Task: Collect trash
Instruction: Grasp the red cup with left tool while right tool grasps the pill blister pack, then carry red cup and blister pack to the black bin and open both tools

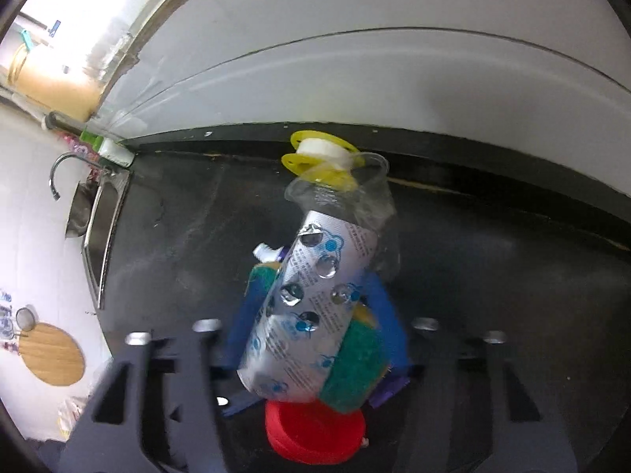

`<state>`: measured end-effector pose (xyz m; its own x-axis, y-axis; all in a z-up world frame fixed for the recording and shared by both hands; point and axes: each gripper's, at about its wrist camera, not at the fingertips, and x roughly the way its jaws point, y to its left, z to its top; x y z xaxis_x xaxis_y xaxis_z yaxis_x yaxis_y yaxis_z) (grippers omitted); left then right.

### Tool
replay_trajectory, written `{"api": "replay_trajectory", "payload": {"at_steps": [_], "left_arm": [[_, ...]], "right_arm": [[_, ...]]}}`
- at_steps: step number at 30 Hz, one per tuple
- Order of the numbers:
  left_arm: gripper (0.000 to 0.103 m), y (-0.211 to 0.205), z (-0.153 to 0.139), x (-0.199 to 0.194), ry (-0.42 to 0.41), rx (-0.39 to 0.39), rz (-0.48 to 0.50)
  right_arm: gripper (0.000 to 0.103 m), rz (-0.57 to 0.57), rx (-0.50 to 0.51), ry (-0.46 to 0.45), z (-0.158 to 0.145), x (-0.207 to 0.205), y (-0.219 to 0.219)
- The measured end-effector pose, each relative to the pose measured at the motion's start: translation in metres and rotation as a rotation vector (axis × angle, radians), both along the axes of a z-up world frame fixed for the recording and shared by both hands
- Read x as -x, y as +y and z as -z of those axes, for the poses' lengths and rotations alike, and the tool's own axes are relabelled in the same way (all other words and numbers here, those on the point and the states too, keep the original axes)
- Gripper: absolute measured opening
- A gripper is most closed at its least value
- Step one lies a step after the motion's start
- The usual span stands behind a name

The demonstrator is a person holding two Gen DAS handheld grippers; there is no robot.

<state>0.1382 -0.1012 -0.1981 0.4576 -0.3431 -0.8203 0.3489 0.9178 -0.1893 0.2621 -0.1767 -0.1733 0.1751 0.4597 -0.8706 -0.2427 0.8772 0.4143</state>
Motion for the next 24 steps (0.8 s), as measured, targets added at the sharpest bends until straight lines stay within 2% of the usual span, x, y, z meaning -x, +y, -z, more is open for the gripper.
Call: {"api": "replay_trajectory", "payload": {"at_steps": [1,2,3,7,15,24], "left_arm": [[0.073,0.000,0.001,-0.001,0.011,0.005,0.005],[0.064,0.000,0.002,-0.002,0.024,0.007,0.009],[0.060,0.000,0.002,-0.002,0.038,0.014,0.013],[0.060,0.001,-0.005,0.006,0.042,0.036,0.014],[0.059,0.016,-0.029,0.028,0.002,0.040,0.001],[0.059,0.030,-0.050,0.055,-0.030,0.003,-0.010]], "right_arm": [[0.045,-0.008,-0.005,0.002,0.000,0.001,0.001],[0.044,-0.009,-0.005,-0.007,-0.002,0.003,0.001],[0.043,-0.012,-0.006,-0.018,-0.005,0.005,0.001],[0.042,-0.025,0.000,-0.082,-0.023,0.018,0.000],[0.042,-0.008,0.010,-0.138,-0.049,0.041,-0.011],[0.042,0.009,0.019,-0.201,-0.077,0.071,-0.013]]}}
